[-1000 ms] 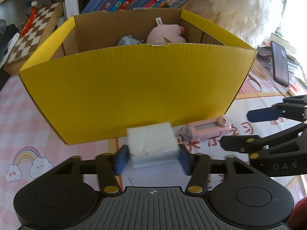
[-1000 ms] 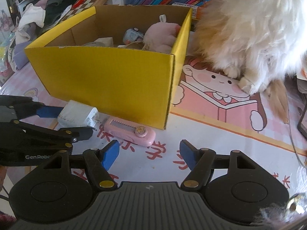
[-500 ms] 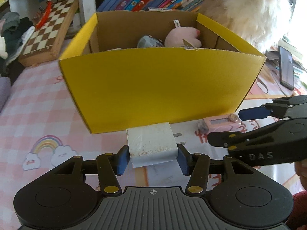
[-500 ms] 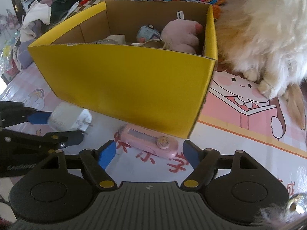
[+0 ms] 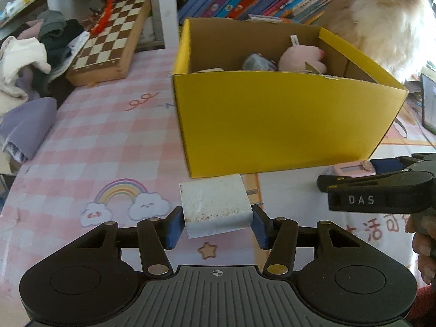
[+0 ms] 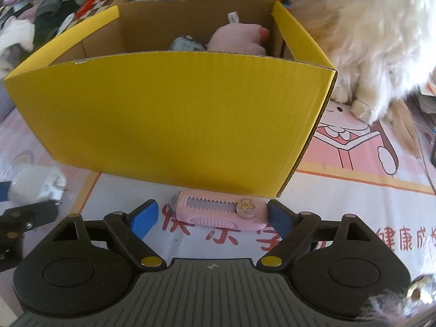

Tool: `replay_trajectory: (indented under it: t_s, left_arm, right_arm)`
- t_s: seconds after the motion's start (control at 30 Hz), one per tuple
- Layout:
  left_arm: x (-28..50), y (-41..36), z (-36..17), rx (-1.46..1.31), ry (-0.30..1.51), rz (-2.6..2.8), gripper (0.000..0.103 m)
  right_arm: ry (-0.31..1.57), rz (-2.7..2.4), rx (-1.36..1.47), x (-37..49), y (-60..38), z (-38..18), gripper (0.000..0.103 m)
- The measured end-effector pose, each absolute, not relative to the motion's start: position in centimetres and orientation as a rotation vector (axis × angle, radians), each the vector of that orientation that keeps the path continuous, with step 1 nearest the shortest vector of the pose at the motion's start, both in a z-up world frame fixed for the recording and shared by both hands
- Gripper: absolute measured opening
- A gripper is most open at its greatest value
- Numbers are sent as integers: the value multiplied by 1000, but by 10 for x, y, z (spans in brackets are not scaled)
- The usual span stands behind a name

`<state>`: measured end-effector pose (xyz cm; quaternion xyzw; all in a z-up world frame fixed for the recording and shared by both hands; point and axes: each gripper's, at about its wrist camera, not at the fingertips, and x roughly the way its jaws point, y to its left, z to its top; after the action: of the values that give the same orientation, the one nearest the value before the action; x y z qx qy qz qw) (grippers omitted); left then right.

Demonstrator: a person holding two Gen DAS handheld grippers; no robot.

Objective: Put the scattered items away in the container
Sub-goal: 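Close the left tool on the charger cube while the right tool grips the pink box cutter, then lift the charger over the box with the left tool while the right tool carries the cutter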

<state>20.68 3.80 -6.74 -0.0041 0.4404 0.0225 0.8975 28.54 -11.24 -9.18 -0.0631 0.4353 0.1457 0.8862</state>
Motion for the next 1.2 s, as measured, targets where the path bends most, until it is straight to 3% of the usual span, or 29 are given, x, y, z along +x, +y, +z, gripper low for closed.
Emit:
replay_trajectory:
  t_s: [0.07,0.13,1.2]
  left_arm:
    - [206,41,-67,-9,909,45,51]
    - [205,43,-66,-8,903,40,51]
    - [152,43,-29,-33,696,-79,51]
  right_arm:
    - [900,286,-124,285,-112,-92,85]
    - [893,266,-115,285,-112,-91,76]
    - [706,348,-155,210,-131,-30,76]
